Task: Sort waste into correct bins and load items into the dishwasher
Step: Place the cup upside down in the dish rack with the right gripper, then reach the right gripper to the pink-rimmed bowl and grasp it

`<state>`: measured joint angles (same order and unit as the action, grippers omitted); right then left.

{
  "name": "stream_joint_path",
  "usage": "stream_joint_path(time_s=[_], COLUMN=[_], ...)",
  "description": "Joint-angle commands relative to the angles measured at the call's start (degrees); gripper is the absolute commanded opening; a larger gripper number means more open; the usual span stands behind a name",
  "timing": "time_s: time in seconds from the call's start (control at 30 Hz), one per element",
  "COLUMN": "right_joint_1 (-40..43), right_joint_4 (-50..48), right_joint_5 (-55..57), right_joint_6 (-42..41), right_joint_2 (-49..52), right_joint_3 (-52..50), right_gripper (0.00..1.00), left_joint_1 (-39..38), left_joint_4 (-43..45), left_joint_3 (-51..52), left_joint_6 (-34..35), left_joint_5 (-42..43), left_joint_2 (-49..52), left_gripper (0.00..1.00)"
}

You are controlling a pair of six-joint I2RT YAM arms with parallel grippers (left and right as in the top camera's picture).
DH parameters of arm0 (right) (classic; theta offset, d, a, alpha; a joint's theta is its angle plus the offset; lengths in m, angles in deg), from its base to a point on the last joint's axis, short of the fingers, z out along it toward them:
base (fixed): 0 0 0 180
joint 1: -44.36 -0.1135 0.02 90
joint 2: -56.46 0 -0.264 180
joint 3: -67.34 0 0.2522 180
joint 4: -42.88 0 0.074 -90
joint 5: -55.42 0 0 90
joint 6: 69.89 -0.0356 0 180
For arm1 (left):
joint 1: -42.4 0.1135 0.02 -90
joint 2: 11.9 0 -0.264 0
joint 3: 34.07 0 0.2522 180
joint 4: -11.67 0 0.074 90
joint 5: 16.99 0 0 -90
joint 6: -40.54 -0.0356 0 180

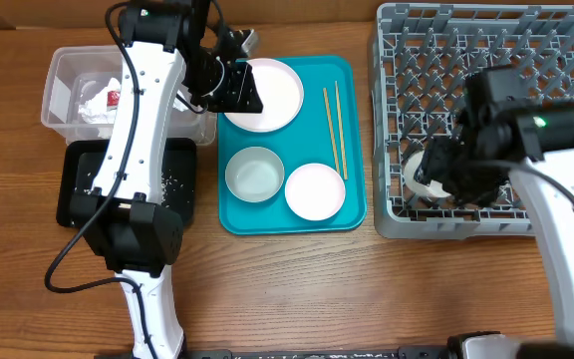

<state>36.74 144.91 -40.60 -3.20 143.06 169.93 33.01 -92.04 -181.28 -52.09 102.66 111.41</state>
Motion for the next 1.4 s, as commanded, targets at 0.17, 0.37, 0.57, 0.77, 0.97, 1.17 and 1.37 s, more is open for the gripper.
stream_joint_path(time_s=[0.17, 0.37, 0.57, 0.77, 0.97, 1.17, 1.37], right_joint_1=[-0.37, -0.59, -0.59, -0.59, -1.51, -9.27, -17.81], right_joint_4=[-1.57, -2.97, -4.57, -6.47, -6.62, -12.04, -19.8], right_joint_5=[2.34, 1.25, 1.25, 0.17, -4.46, -3.54, 2.01], right_joint_6=[-0.52, -0.46, -0.31, -0.35, 4.17, 8.83, 11.34], right_joint_2=[7.5, 8.31, 8.31, 8.22, 7.39, 7.52, 11.1], right_joint_3=[-1.79, -5.27, -6.78, -3.56, 6.97, 9.97, 4.02], right_gripper=[0.65, 0.65, 0.88, 0.92, 0.92, 0.89, 0.86], left_joint_1=[-0.07, -0.07, -0.07, -0.04, 0.76, 2.16, 4.74], left_joint_4=[0.24, 0.26, 0.24, 0.52, -0.2, -2.99, -4.31], left_joint_3=[-0.04, -0.04, -0.04, -0.07, -3.93, -12.96, -14.64], left_joint_6=[2.03, 2.03, 2.03, 2.29, 3.1, 9.31, 16.81], left_joint_5=[-3.76, -3.74, -3.72, -3.89, -4.87, -15.98, -24.46], left_joint_2=[-0.81, -0.81, -0.81, -0.81, -1.46, -5.7, -11.93], left_gripper=[0.22, 0.23, 0.24, 0.34, 0.34, 0.46, 0.6])
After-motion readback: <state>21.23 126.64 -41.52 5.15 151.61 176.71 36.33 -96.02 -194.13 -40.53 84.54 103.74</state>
